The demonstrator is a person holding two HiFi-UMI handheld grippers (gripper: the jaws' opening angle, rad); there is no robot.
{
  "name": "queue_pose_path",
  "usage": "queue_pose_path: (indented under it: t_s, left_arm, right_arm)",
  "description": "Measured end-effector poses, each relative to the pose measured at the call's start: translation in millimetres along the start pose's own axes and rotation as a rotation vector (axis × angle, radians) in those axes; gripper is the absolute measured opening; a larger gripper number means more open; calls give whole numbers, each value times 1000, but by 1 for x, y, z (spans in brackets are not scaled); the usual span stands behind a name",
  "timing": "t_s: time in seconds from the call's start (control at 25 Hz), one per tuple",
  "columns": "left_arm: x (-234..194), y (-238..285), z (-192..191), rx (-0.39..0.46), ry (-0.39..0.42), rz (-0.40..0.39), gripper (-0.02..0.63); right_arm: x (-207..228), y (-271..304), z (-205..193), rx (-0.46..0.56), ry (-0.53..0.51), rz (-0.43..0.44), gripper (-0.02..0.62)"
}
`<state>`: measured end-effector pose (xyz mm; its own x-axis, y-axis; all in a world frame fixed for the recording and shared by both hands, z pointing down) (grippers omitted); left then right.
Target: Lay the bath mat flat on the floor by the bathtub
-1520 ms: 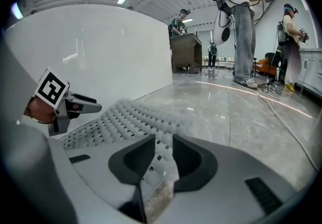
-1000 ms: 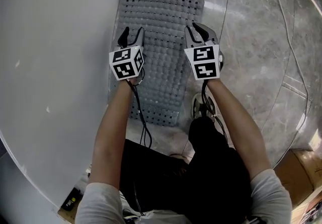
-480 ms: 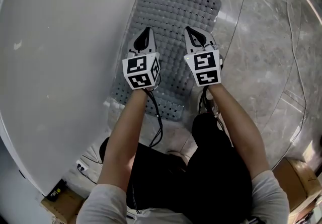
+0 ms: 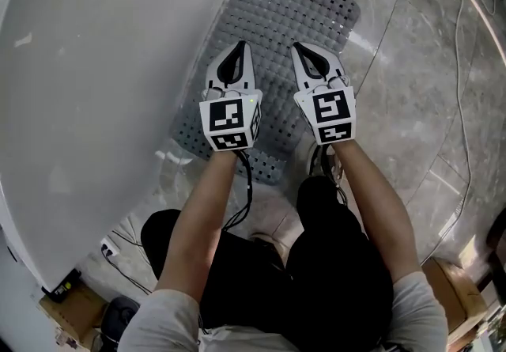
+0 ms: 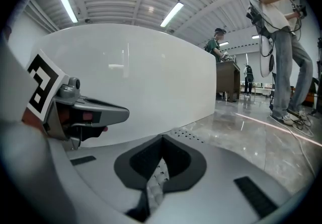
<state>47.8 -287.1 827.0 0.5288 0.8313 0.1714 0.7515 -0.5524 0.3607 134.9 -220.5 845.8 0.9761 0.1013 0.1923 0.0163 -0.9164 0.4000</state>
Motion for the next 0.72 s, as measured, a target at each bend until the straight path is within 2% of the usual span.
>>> queue_pose_path:
  t_s: [0.32,0.44,0.56,0.72]
  left_arm:
    - [-16,-10,-2,-2,-21,60,11]
    - [-20,-14,-3,-9,-40,80,11]
    - [-19,-16,1,-12,-46,82,12]
    - [-20,-15,9,-56,-61,72,11]
  right_arm:
    - [-9,1,21,8,-40,35,6]
    - [-13,0,26,0,-88,38,6]
    - [-16,0,33,-7,-131,49,6]
    - [-15,0,43,-60,-117,64,6]
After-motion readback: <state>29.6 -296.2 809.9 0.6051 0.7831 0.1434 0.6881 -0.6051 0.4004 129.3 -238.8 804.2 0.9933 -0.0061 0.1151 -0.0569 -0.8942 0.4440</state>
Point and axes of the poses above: the fingertips, and each gripper's own axes: y forward along the fingers, x to its right, z out of its top, the point moved 2 cm from there along -y, backward along the fingers, and after that the axes turned 10 degrees about y, right-handed, at the moved point
